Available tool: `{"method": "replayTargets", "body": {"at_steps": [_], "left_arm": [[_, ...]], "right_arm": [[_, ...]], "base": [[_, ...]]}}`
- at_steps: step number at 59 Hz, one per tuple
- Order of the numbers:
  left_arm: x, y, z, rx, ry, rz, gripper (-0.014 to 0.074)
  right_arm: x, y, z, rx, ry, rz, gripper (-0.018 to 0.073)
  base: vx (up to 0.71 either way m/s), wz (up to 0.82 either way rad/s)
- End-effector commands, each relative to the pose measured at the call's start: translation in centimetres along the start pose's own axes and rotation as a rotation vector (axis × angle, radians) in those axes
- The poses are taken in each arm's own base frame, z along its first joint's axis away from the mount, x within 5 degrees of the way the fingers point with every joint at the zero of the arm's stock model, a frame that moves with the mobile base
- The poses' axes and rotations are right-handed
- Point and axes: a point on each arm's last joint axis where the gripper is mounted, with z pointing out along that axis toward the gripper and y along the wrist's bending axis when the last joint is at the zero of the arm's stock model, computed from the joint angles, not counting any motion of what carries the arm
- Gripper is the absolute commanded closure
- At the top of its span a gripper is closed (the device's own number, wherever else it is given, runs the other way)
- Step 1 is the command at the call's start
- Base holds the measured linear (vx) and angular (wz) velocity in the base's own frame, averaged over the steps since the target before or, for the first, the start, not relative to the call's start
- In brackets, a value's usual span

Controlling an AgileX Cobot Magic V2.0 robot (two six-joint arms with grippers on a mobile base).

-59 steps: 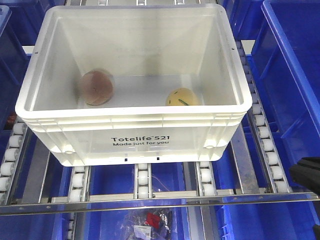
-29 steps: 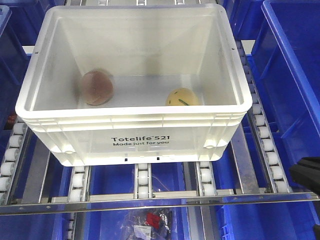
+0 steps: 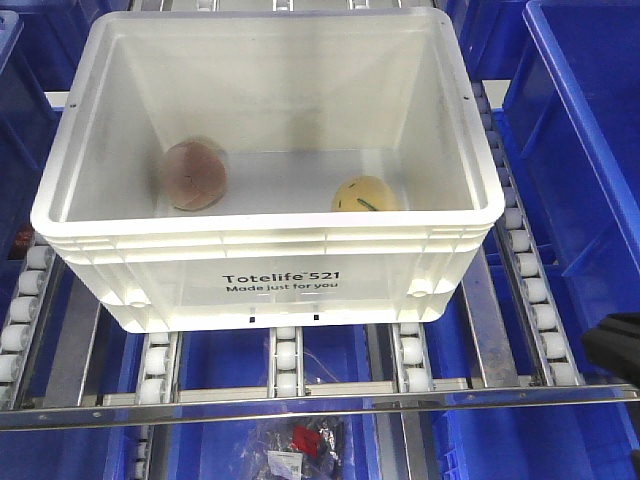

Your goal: Place moving items into box and shelve

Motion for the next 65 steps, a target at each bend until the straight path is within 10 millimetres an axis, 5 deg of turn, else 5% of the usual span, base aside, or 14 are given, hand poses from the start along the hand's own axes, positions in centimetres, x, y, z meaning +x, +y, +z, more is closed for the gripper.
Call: {"method": "replayTargets", "body": {"at_steps": [1, 14, 42, 65], "left_arm": [[0.1, 0.0, 0.0, 0.0, -0.073, -0.005, 0.0619], [0.1, 0.0, 0.0, 0.0, -0.073, -0.005, 0.0619], [0.1, 0.0, 0.0, 0.0, -0.073, -0.005, 0.0619], [0.1, 0.0, 0.0, 0.0, -0.073, -0.005, 0.0619]], "right_arm": [[-1.1, -0.8, -1.3, 0.087, -0.138, 0.014, 0.0575], [1.9, -1.7, -2.4, 0.341, -0.383, 0.107, 0.0575], [12.0, -0.8, 5.8, 0.493, -0.71, 0.192, 0.0575], [12.4, -0.7, 6.3, 0.5, -0.732, 0.185, 0.0575]], "base": [[0.0, 0.0], [0.0, 0.0], [0.0, 0.0], [0.0, 0.0]]}}
